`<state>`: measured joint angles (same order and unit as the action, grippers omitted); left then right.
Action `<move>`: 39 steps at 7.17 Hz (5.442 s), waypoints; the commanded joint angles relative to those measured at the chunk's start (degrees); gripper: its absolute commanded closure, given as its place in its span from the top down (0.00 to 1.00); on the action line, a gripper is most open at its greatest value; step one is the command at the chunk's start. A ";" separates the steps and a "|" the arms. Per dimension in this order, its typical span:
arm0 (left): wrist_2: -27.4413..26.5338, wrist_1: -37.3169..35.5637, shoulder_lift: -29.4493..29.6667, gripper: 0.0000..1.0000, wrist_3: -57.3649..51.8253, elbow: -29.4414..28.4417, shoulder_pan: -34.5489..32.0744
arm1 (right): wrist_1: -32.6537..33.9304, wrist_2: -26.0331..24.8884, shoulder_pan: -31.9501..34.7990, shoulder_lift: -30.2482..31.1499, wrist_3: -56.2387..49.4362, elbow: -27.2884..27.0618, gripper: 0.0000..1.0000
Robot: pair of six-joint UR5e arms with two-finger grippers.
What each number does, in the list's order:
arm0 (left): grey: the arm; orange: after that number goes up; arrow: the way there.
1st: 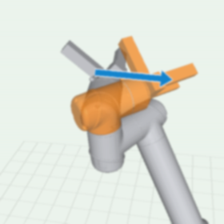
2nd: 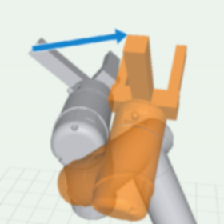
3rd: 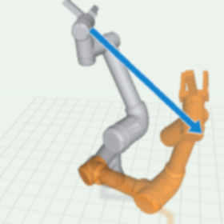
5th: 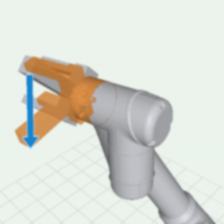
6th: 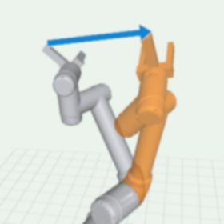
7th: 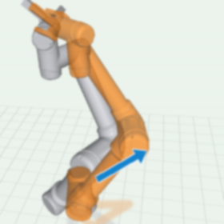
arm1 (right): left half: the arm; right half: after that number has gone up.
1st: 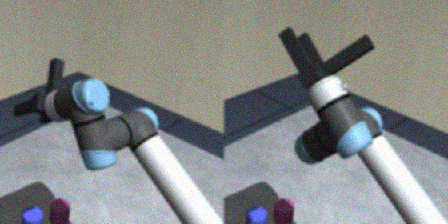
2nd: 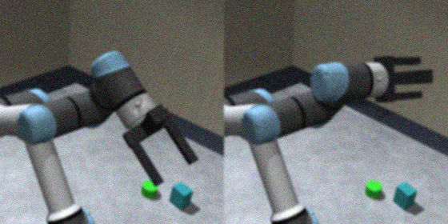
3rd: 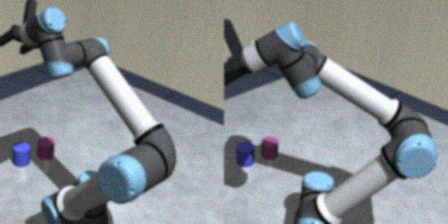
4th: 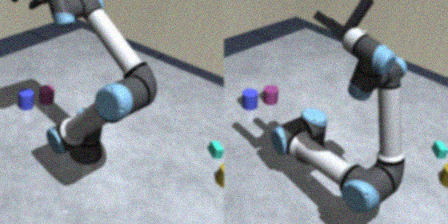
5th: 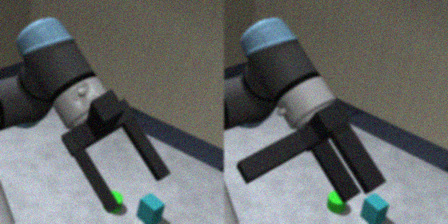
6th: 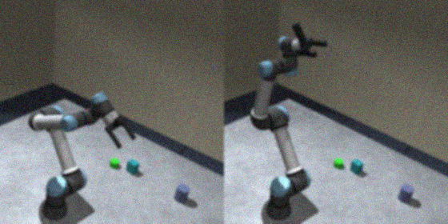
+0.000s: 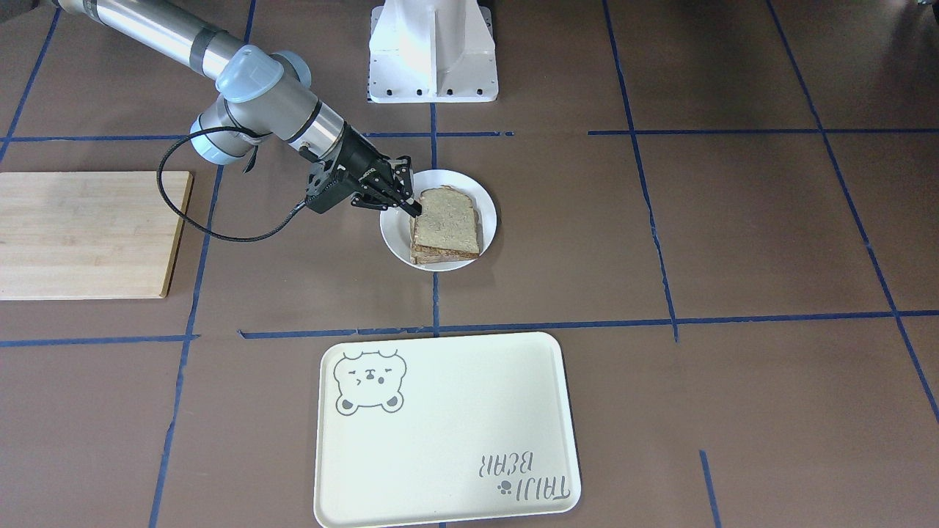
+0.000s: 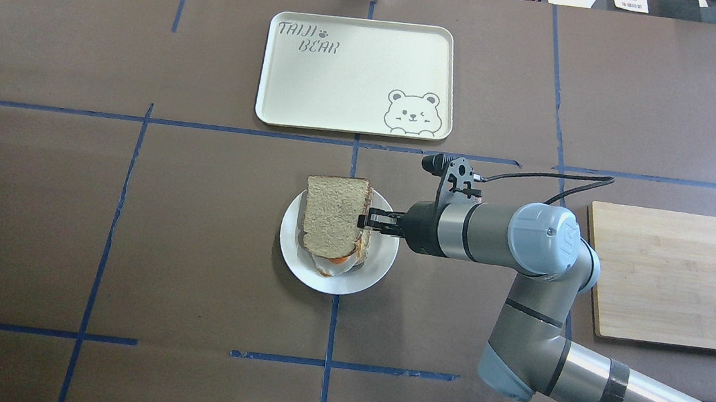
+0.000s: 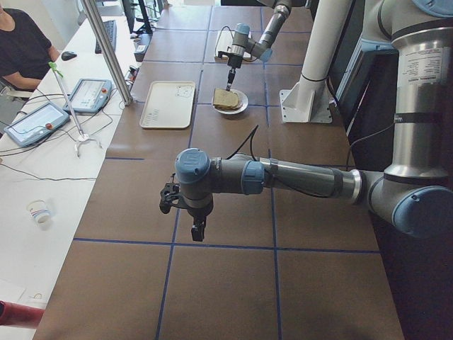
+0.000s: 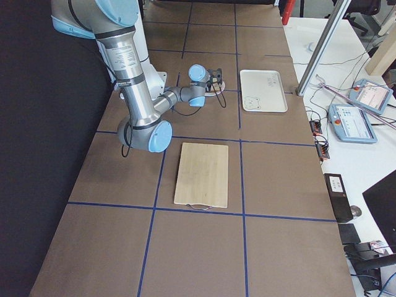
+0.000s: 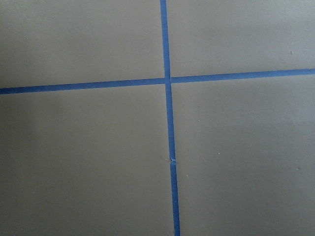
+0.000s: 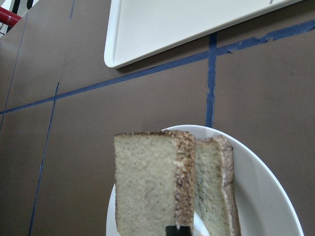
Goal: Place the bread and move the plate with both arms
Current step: 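Lower the bread onto the egg and open the right gripper, then withdraw the right gripper toward its side while the left arm reaches in, then move the left gripper to the plate rim and grip it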
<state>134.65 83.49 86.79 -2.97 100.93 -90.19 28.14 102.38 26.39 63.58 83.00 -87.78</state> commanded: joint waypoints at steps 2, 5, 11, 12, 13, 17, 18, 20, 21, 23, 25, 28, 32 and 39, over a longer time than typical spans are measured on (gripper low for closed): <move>0.09 0.00 0.13 1.00 0.07 0.15 0.01 | -0.27 0.79 1.03 0.40 0.06 -0.38 0.45; 0.35 0.87 0.22 1.00 6.80 2.68 0.27 | 0.86 3.50 3.74 0.93 0.58 -2.56 1.00; 5.71 40.28 2.05 1.00 53.24 3.41 20.72 | 17.78 20.73 26.58 10.59 -18.95 -7.76 1.00; 3.28 43.74 4.50 1.00 61.34 3.31 23.10 | 24.88 21.36 28.96 11.99 -26.67 -9.50 1.00; -1.53 46.29 7.40 1.00 69.51 3.31 27.65 | 33.56 21.37 31.25 13.48 -35.54 -12.22 1.00; -18.18 71.96 12.70 1.00 95.30 -6.48 41.75 | 63.76 24.94 40.56 15.95 -63.36 -19.87 1.00; -18.63 76.25 12.70 1.00 98.74 -7.84 42.89 | 64.75 28.28 43.54 18.05 -67.14 -20.15 1.00; -27.90 77.95 12.79 0.92 103.50 -7.50 50.33 | 64.76 32.68 47.16 20.00 -70.08 -19.80 1.00; -28.91 77.79 13.66 0.79 103.61 -8.02 52.98 | 64.24 33.40 47.70 21.22 -70.51 -19.80 1.00; -29.00 76.91 17.59 0.60 103.78 -9.59 57.65 | 64.32 34.19 49.28 22.02 -72.54 -19.72 1.00; -29.00 76.91 22.09 0.55 103.78 -13.73 59.68 | 64.32 34.72 49.55 22.38 -73.06 -19.37 1.00; -29.27 76.91 25.70 0.50 105.63 -16.72 61.79 | 64.32 35.16 50.25 22.38 -73.94 -18.31 1.00; -31.55 76.90 27.55 0.44 105.63 -18.56 64.25 | 64.32 35.25 50.34 22.38 -74.03 -18.31 1.00; -31.99 76.91 28.78 0.05 105.63 -19.10 66.19 | 64.24 35.25 50.60 22.90 -74.21 -18.31 1.00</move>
<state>102.50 160.39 115.62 102.65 81.50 -23.97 92.37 137.64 76.87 86.52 8.79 -106.09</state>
